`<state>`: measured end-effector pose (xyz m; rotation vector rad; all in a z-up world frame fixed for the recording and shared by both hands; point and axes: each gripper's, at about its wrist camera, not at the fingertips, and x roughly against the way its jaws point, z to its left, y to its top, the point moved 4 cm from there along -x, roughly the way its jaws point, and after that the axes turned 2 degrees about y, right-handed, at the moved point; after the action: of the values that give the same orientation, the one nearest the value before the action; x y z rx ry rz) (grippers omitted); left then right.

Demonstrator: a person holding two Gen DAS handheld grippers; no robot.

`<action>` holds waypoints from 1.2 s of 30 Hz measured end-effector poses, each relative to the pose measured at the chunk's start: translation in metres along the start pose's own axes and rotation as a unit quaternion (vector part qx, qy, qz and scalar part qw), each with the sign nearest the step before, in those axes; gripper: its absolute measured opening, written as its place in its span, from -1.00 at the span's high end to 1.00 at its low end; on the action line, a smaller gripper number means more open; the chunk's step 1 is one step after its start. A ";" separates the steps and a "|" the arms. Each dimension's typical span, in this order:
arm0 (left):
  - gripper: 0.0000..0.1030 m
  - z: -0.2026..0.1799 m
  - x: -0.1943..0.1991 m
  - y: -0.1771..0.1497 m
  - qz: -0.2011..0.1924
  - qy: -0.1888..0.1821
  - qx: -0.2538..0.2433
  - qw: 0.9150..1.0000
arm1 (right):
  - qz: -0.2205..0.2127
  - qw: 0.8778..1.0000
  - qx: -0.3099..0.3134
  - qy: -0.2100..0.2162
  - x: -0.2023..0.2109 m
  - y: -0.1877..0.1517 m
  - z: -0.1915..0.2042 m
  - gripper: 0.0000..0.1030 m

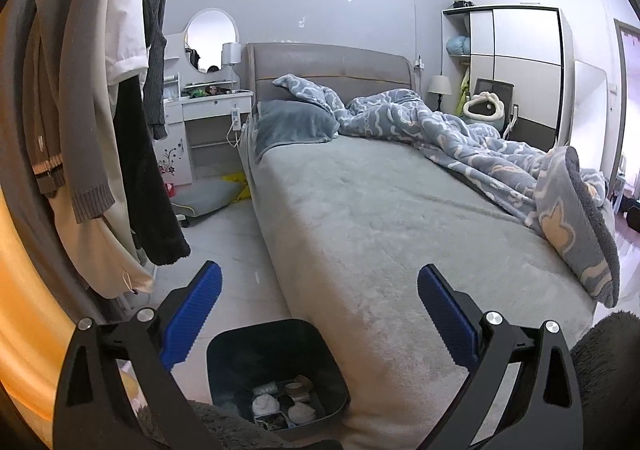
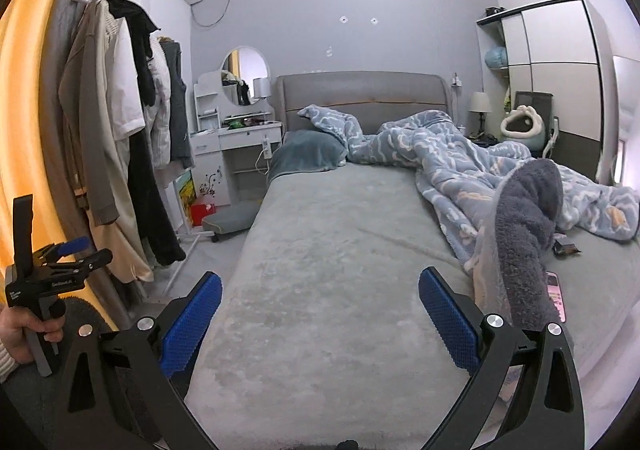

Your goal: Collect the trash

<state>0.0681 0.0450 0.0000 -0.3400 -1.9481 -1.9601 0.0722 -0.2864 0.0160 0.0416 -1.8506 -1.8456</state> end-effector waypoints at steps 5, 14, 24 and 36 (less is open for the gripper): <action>-0.94 0.007 -0.002 0.000 0.005 -0.001 0.016 1.000 | 0.006 1.000 0.013 0.000 -0.002 -0.001 0.007 -0.94; -0.94 0.015 -0.004 -0.001 0.013 -0.005 0.039 0.999 | 0.016 1.000 0.025 0.001 -0.005 0.000 0.012 -0.94; -0.94 0.015 -0.004 -0.001 0.013 -0.005 0.039 0.999 | 0.017 1.000 0.025 0.002 -0.005 -0.001 0.010 -0.94; -0.94 0.015 -0.004 -0.001 0.013 -0.005 0.039 0.999 | 0.020 1.000 0.024 0.001 -0.006 -0.002 0.010 -0.94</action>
<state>0.0700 0.0605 -0.0017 -0.3521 -2.0094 -1.8647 0.0729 -0.2752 0.0130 0.0244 -1.8804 -1.7734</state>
